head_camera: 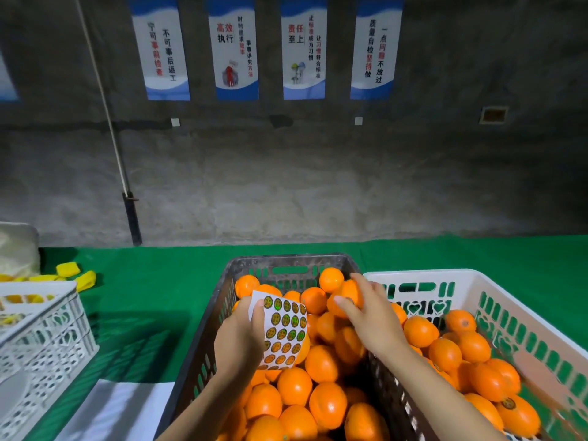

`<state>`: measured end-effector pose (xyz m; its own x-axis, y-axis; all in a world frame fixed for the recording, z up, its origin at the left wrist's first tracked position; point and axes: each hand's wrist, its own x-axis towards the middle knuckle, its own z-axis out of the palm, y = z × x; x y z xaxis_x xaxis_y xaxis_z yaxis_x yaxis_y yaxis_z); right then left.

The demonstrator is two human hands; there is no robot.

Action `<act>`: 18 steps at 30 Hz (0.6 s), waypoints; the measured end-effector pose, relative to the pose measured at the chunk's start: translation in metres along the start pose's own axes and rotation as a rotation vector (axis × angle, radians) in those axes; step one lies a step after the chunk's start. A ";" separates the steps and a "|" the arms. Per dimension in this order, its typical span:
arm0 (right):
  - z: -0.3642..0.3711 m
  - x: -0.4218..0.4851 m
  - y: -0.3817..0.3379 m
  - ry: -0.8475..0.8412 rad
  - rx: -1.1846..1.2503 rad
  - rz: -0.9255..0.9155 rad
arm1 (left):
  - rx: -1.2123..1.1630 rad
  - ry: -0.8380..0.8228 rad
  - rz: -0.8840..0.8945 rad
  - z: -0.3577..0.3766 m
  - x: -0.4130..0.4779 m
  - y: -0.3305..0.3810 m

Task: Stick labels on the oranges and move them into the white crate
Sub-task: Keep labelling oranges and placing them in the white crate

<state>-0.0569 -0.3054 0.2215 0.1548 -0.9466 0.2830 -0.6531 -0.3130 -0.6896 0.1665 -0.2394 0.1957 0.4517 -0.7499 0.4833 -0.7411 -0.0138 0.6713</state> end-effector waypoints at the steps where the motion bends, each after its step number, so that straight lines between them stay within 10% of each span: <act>1: -0.009 0.005 0.006 0.082 0.044 0.050 | 0.001 0.008 -0.005 -0.001 0.000 0.000; 13: -0.038 -0.012 0.141 -0.033 -0.046 0.545 | -0.394 -0.189 -0.119 0.008 -0.001 0.003; 18: -0.046 0.004 0.089 0.207 -0.272 0.302 | -0.496 -0.225 -0.146 0.006 0.000 0.002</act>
<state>-0.1490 -0.3337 0.1919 -0.2057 -0.9482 0.2420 -0.8212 0.0328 -0.5697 0.1619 -0.2434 0.1931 0.3751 -0.8867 0.2703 -0.3321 0.1437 0.9322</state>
